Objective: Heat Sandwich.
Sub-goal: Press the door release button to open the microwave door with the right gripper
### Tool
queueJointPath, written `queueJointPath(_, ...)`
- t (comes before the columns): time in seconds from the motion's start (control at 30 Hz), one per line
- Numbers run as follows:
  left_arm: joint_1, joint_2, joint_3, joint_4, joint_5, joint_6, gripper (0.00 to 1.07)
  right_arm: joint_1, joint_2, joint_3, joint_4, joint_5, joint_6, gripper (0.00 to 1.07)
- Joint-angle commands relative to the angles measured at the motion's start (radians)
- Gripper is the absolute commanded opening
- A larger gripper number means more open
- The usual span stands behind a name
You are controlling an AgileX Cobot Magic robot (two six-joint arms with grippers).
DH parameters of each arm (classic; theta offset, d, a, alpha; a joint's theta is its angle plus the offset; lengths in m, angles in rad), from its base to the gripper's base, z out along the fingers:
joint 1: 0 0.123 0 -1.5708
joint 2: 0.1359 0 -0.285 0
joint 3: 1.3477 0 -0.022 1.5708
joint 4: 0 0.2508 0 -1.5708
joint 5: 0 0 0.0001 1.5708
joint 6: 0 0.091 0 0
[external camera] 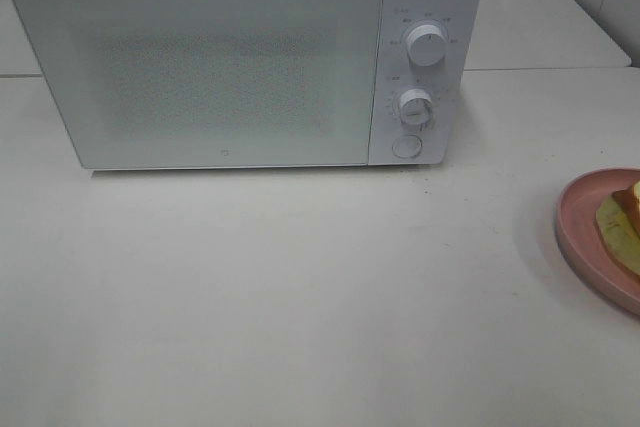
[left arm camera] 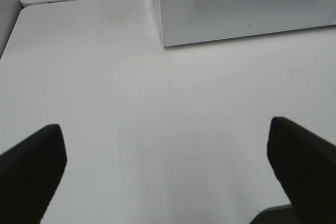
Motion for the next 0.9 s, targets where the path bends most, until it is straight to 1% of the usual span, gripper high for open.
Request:
queueJointPath(0.03,-0.004,-0.027,0.003,-0.005,-0.011,0.003,1.01,0.000,-0.027,0.000,-0.005,-0.010,-0.007,0.75)
queueJointPath(0.7,-0.004,-0.027,0.003,-0.005,-0.011,0.003,1.01,0.000,-0.027,-0.003,-0.004,-0.013,-0.007,0.75)
queueJointPath(0.83,-0.004,-0.027,0.003,-0.005,-0.011,0.003,1.01,0.000,0.012,-0.043,-0.005,-0.041,-0.007,0.75)
queueJointPath(0.9,-0.004,-0.027,0.003,-0.005,-0.011,0.003,1.01,0.000,0.028,-0.045,-0.005,-0.046,-0.007,0.75)
